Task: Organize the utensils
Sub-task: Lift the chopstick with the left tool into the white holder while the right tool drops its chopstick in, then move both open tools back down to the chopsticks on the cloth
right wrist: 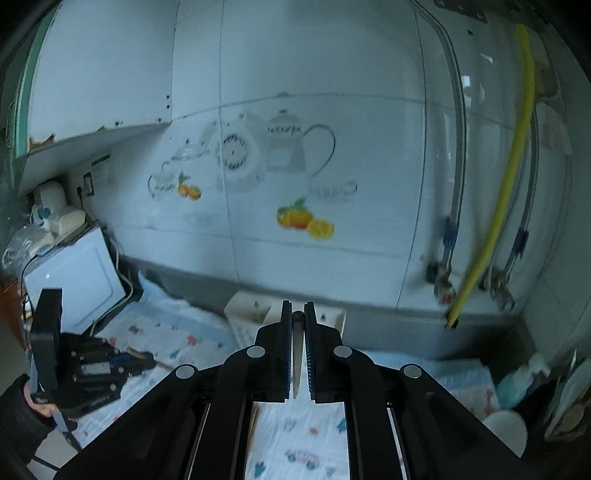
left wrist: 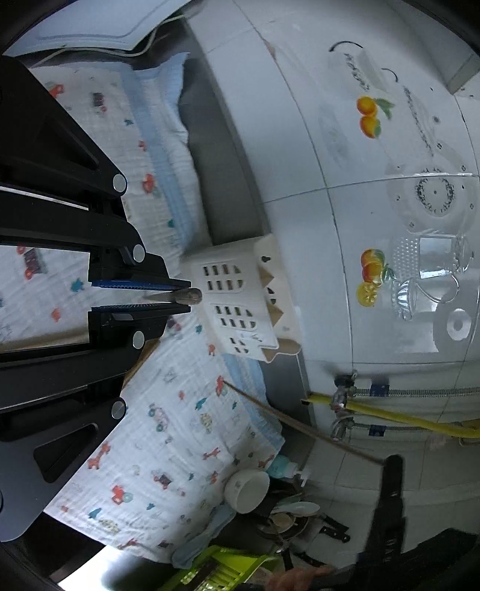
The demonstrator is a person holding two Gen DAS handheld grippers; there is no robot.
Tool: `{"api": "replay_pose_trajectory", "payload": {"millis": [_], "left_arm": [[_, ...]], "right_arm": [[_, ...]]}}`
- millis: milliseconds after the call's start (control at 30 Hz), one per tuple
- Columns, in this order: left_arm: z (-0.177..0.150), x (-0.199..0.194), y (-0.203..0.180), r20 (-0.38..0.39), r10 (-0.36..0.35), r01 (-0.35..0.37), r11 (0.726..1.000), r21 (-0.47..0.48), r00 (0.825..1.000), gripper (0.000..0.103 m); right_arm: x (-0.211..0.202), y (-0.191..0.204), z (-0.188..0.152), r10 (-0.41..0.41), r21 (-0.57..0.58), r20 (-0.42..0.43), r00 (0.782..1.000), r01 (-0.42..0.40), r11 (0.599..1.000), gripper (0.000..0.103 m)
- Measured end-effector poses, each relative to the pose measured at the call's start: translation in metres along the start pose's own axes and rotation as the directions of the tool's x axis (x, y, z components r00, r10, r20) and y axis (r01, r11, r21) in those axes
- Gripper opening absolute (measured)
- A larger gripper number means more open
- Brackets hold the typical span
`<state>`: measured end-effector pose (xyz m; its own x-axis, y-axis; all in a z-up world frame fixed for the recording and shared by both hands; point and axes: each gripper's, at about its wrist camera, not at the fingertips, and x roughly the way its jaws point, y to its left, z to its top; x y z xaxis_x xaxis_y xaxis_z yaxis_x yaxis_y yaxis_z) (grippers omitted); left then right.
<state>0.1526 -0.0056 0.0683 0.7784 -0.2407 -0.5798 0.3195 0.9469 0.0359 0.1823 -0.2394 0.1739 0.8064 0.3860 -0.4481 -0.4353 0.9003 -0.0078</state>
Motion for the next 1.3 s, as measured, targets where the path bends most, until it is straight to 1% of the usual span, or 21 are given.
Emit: {"api": "replay_pose_trajectory", "payload": {"millis": [133,300,367,500,667,767,833,900,1000,1067,1100,1133,1233,1267,1300], "left_arm": [[0.02,-0.001,0.006,0.025,-0.016,0.016,1.0,-0.009,1.0,0.005],[0.053,-0.007,0.013,0.074,-0.001,0.001,1.0,0.002,0.997,0.005],[0.066,-0.009,0.013,0.1,0.006,-0.007,1.0,0.011,0.995,0.005],[0.095,-0.018,0.012,0.162,0.021,-0.026,0.999,0.03,0.987,0.005],[0.133,-0.03,0.009,0.26,0.034,-0.048,0.998,0.049,0.965,0.005],[0.147,-0.025,0.007,0.285,0.063,-0.082,0.995,0.057,0.956,0.005],[0.152,-0.014,0.009,0.278,0.058,-0.074,0.996,0.049,0.959,0.005],[0.152,-0.001,0.011,0.266,0.07,-0.085,0.995,0.043,0.961,0.005],[0.148,0.018,0.015,0.221,0.065,-0.074,0.997,0.029,0.973,0.005],[0.143,0.026,0.017,0.199,0.064,-0.071,0.997,0.028,0.978,0.006],[0.14,0.03,0.019,0.185,0.064,-0.07,0.997,0.024,0.981,0.006],[0.137,0.033,0.02,0.168,0.059,-0.062,0.998,0.018,0.984,0.007],[0.129,0.037,0.022,0.149,0.075,-0.08,0.997,0.024,0.986,0.008],[0.126,0.036,0.022,0.147,0.074,-0.078,0.997,0.021,0.986,0.011],[0.124,0.034,0.023,0.144,0.054,-0.057,0.998,0.017,0.988,0.015]], "right_arm": [[0.011,-0.003,0.026,-0.037,-0.014,0.023,0.999,0.037,0.999,0.007],[0.027,-0.006,0.044,-0.059,-0.002,0.045,0.997,0.06,0.998,0.007],[0.038,-0.009,0.047,-0.057,0.009,0.041,0.998,0.056,0.998,0.007],[0.06,-0.011,0.048,-0.07,0.008,0.024,0.997,0.069,0.998,0.007],[0.09,-0.019,0.039,-0.072,0.026,-0.02,0.997,0.073,0.997,0.007],[0.105,-0.023,0.029,-0.068,0.036,-0.05,0.996,0.07,0.997,0.007],[0.113,-0.024,0.023,-0.066,0.034,-0.068,0.995,0.068,0.997,0.007],[0.117,-0.024,0.018,-0.068,0.027,-0.083,0.994,0.071,0.997,0.007],[0.12,-0.025,0.013,-0.065,0.023,-0.099,0.993,0.067,0.997,0.007],[0.117,-0.025,0.011,-0.076,0.019,-0.094,0.993,0.078,0.997,0.01],[0.115,-0.025,0.011,-0.076,0.018,-0.09,0.993,0.078,0.997,0.015],[0.112,-0.025,0.011,-0.078,0.018,-0.084,0.993,0.08,0.997,0.016],[0.1,-0.025,0.01,-0.074,0.025,-0.07,0.995,0.076,0.997,0.019],[0.094,-0.024,0.009,-0.069,0.029,-0.062,0.996,0.071,0.997,0.019],[0.087,-0.023,0.007,-0.065,0.03,-0.055,0.996,0.067,0.997,0.02]]}}
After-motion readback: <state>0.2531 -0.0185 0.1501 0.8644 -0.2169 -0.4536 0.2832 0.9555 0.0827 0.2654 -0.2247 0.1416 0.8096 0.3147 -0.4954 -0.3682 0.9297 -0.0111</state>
